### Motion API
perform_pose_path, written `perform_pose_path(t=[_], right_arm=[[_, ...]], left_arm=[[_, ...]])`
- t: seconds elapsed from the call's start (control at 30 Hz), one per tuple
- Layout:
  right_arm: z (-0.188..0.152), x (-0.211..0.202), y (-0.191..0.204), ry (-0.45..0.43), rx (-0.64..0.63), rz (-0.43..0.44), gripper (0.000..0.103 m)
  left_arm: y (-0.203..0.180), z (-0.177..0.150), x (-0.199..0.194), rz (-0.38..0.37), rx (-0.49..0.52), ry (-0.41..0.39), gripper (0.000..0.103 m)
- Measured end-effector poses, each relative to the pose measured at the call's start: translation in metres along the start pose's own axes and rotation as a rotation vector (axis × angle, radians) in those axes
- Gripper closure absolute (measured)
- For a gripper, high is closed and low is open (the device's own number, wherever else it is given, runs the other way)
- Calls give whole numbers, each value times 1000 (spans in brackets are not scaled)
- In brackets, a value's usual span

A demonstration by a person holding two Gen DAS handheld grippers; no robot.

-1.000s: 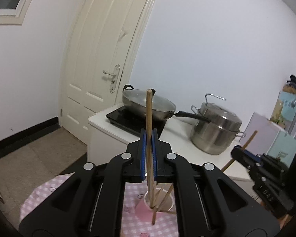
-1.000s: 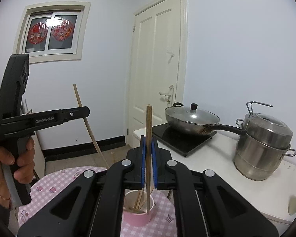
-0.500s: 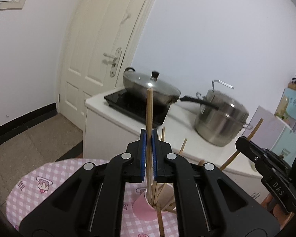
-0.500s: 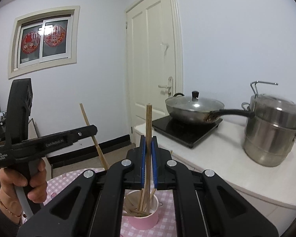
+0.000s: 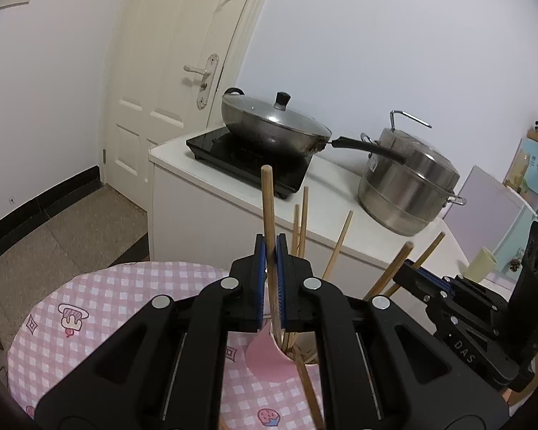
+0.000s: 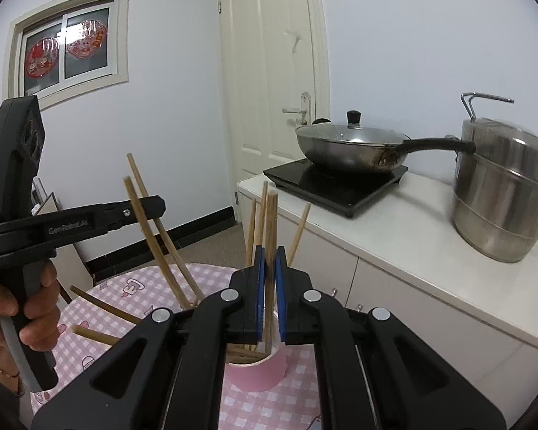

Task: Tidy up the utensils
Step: 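Lower the chopsticks into the pink cup with both tools, then open both tools to release the chopsticks into the pink cup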

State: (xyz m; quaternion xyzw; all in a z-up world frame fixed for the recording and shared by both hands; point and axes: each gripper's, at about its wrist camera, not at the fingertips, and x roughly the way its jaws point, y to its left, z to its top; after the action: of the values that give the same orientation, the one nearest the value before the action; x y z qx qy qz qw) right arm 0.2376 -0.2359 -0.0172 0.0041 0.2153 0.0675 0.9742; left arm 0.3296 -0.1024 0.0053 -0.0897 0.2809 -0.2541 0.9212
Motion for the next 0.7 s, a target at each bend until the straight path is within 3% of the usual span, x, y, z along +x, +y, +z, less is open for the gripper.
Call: perform_pose_path(t=[0.37,0.57,0.63,0.7], right_arm=[[0,2,-2,12,6,1,98],[-1,2,-3,20,14,0,98],[-1,2,-3,23,13,0,98],[-1,2,-3,25,13,0,98]], left_arm=[[4,-5,8,-12,1,59,96],[3,-7,6,-3,18,52,95],[1,-8,2,11,43,38,93],[1,-7,-1,11,48,35,82]])
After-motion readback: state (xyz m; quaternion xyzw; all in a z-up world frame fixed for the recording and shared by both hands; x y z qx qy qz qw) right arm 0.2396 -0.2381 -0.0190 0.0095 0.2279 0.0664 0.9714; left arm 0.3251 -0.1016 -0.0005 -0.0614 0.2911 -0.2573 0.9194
